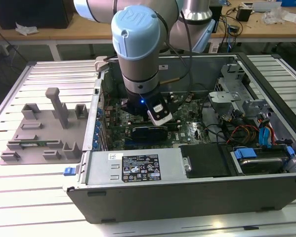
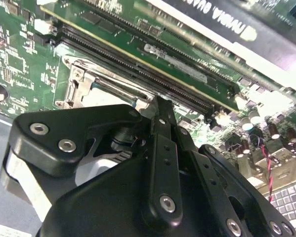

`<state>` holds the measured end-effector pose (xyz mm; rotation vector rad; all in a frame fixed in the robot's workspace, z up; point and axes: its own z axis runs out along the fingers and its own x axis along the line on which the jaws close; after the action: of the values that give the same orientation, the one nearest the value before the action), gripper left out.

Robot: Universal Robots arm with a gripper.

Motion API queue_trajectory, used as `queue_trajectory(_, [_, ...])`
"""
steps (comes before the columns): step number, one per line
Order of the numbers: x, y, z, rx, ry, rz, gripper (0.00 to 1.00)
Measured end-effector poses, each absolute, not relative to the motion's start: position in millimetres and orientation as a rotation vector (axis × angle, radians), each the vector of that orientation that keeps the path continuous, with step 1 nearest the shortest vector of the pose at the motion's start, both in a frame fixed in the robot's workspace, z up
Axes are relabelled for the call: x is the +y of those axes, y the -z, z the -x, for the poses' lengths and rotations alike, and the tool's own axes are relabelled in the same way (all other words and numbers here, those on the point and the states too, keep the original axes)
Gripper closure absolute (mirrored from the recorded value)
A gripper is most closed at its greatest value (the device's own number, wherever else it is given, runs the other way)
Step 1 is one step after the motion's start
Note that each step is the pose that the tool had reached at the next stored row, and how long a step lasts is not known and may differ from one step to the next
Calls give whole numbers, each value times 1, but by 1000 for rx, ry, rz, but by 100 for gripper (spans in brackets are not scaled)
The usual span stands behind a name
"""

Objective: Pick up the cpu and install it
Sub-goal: 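Install the second cpu locking lever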

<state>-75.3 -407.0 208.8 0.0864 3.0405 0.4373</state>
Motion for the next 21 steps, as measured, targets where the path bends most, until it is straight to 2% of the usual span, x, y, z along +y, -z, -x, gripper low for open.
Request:
queue_trajectory(5, [-409, -209, 75, 3034, -476, -87, 89])
queue_trajectory(8, [-418, -202, 76, 3018, -527, -88, 89])
queue_trajectory(14, [-403, -195, 88, 3007, -530, -91, 89])
queue_trajectory(21, [-402, -193, 91, 3004, -530, -91, 89])
